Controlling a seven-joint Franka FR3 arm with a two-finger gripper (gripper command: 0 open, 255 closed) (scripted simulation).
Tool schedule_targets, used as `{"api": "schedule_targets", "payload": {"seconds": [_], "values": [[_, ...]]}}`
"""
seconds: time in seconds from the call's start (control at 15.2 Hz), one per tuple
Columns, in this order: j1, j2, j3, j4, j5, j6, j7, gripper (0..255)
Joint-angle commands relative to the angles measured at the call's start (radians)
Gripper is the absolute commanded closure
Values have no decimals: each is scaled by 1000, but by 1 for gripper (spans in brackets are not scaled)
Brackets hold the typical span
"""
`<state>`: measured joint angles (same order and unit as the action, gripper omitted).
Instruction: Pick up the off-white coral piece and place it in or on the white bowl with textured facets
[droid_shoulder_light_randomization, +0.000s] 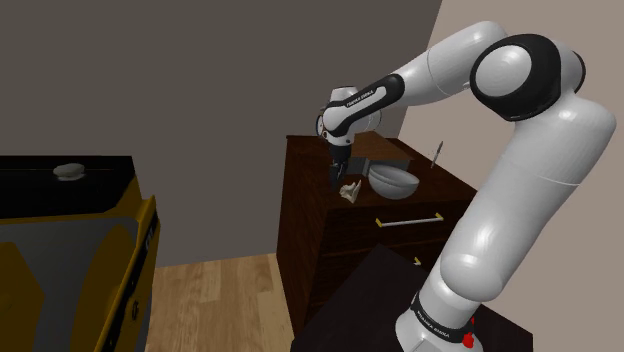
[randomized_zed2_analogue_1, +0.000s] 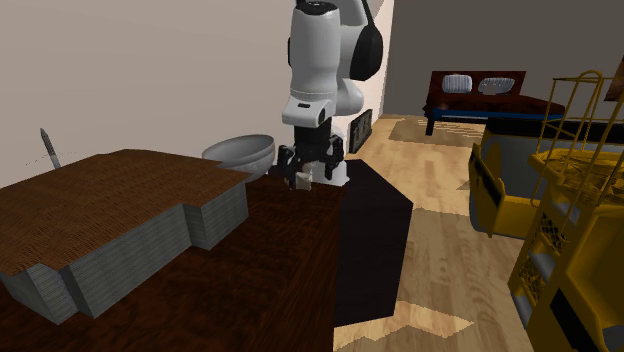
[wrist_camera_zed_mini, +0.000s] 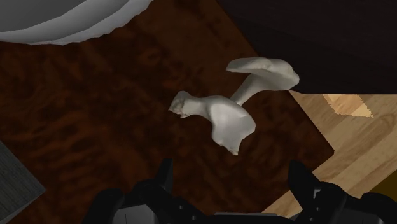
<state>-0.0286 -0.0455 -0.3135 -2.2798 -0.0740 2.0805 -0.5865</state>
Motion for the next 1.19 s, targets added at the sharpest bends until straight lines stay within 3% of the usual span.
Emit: {"api": "schedule_targets", "payload": {"seconds": [0.0, 0.13, 0.2, 0.92, 0.99, 1.12], "values": [[0, 0, 0, 0, 0, 1, 0, 0], [0, 0, 0, 0, 0, 1, 0, 0], [0, 0, 0, 0, 0, 1, 0, 255], [0, -3, 0, 2, -1, -5, 1, 255], [0, -3, 0, 2, -1, -5, 1, 0], [0, -76, 5, -21, -61, -53, -12, 0]]}}
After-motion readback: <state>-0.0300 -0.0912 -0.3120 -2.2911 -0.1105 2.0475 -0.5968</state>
